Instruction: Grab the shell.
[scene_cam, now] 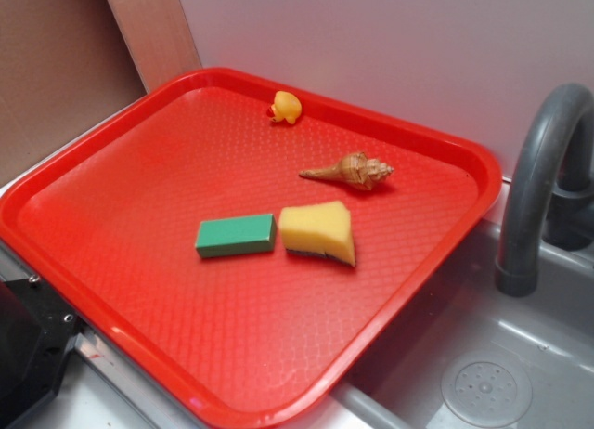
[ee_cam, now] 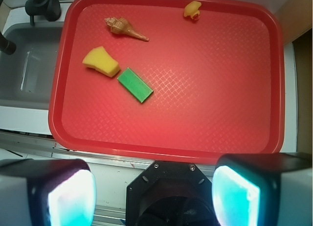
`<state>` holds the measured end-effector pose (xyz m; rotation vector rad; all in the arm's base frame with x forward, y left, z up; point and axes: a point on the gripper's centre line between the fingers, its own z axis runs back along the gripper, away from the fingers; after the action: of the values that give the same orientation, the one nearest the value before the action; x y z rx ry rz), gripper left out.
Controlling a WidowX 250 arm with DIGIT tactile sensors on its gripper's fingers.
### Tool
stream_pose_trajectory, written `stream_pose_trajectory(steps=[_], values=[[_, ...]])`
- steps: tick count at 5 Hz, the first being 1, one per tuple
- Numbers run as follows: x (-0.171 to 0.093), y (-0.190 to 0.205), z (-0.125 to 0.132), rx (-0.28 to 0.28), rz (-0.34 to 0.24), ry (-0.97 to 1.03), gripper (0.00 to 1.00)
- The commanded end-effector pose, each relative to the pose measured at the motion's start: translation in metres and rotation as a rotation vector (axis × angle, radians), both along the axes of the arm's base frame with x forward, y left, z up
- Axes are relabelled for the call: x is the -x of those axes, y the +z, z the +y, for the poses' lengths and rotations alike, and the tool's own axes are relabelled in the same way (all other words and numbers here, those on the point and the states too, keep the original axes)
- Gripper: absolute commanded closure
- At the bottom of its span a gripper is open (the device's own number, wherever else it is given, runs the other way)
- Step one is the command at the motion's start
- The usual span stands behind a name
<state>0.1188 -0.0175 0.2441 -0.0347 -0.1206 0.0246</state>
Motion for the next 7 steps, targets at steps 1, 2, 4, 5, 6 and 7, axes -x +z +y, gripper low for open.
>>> stream_pose_trajectory(steps=[1, 2, 4, 5, 6, 7], values=[[0.0, 0.0, 0.0, 0.0, 0.0, 0.0, 0.0], [-0.005, 0.002, 0.001, 0.006, -0.013, -0.017, 0.0], [-0.044, -0.007, 0.013, 0.016, -0.097, -0.288, 0.0], [-0.083, -0.018, 0.008, -0.1, -0.121, -0.538, 0.0], [-0.109, -0.023, 0.002, -0.132, -0.141, -0.641, 0.0], [-0.128, -0.034, -0.006, -0.114, -0.148, -0.654, 0.0]])
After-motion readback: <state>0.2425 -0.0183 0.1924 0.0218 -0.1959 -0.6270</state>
